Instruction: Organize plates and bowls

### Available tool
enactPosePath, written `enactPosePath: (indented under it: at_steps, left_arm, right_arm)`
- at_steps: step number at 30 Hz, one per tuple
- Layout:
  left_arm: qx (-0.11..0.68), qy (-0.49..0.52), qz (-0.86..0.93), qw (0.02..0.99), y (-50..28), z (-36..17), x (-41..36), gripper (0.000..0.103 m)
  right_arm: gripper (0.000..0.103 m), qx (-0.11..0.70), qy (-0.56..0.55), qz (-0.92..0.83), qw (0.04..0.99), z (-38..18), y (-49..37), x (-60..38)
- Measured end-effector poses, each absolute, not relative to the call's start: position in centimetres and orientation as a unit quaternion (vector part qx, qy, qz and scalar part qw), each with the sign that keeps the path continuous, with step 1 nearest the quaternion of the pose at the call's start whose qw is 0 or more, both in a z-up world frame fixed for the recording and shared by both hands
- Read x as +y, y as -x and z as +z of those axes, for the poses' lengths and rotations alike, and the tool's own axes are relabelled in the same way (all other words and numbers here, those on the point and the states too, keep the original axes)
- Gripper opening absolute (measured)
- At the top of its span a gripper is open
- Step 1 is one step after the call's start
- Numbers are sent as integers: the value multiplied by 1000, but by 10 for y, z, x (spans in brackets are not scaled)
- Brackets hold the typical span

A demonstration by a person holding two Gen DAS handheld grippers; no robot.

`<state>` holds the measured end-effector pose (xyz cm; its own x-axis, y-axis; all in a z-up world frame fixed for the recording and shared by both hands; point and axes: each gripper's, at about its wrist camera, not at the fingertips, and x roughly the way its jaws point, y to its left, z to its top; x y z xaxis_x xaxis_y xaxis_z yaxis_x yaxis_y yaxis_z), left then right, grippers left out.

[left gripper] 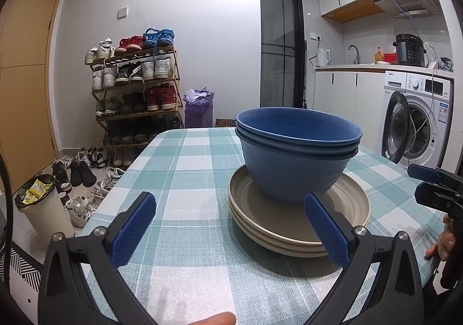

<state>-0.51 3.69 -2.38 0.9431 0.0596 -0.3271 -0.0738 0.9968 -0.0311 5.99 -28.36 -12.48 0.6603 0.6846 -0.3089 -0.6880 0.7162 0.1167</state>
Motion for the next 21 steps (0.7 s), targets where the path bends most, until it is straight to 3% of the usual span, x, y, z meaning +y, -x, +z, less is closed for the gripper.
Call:
enactPosePath:
  at_steps: [21]
  left_arm:
    - [170, 24, 30, 985, 4, -25, 37, 103]
  right_arm:
    - [102, 170, 6, 376, 911, -126, -59, -284]
